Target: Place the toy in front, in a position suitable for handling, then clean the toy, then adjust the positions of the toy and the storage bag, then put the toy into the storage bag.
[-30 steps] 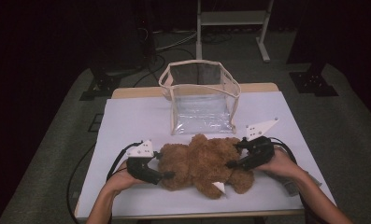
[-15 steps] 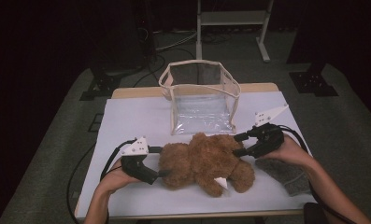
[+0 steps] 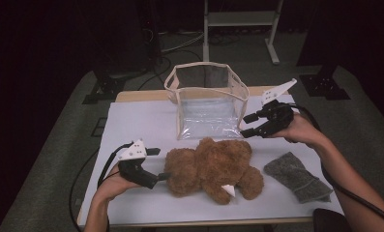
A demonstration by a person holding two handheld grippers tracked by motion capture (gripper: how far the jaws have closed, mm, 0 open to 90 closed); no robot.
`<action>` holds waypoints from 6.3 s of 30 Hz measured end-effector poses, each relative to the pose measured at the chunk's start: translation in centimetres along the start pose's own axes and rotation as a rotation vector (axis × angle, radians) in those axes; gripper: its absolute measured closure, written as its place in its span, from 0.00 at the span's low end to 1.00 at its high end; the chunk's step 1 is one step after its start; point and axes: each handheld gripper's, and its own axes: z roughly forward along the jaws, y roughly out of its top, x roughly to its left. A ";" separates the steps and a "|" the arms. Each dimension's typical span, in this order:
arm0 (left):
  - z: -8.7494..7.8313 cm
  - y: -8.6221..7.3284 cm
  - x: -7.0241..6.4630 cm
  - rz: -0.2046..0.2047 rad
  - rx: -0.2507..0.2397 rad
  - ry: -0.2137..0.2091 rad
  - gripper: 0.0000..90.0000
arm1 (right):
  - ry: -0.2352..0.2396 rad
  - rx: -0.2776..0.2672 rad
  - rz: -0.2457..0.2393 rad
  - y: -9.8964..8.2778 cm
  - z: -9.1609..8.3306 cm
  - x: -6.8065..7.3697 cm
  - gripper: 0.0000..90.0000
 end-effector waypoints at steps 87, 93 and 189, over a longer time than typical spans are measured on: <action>-1.4 -1.2 0.6 -0.054 0.028 0.046 0.04 | 0.045 0.141 -0.144 12.7 4.0 -3.5 0.40; -1.6 -1.4 0.7 -0.056 0.035 0.048 0.04 | 0.027 0.156 -0.134 13.5 4.6 -4.6 0.40; -1.9 -2.2 0.4 -0.073 0.052 0.027 0.04 | 0.044 0.240 -0.150 9.8 6.0 -0.5 0.74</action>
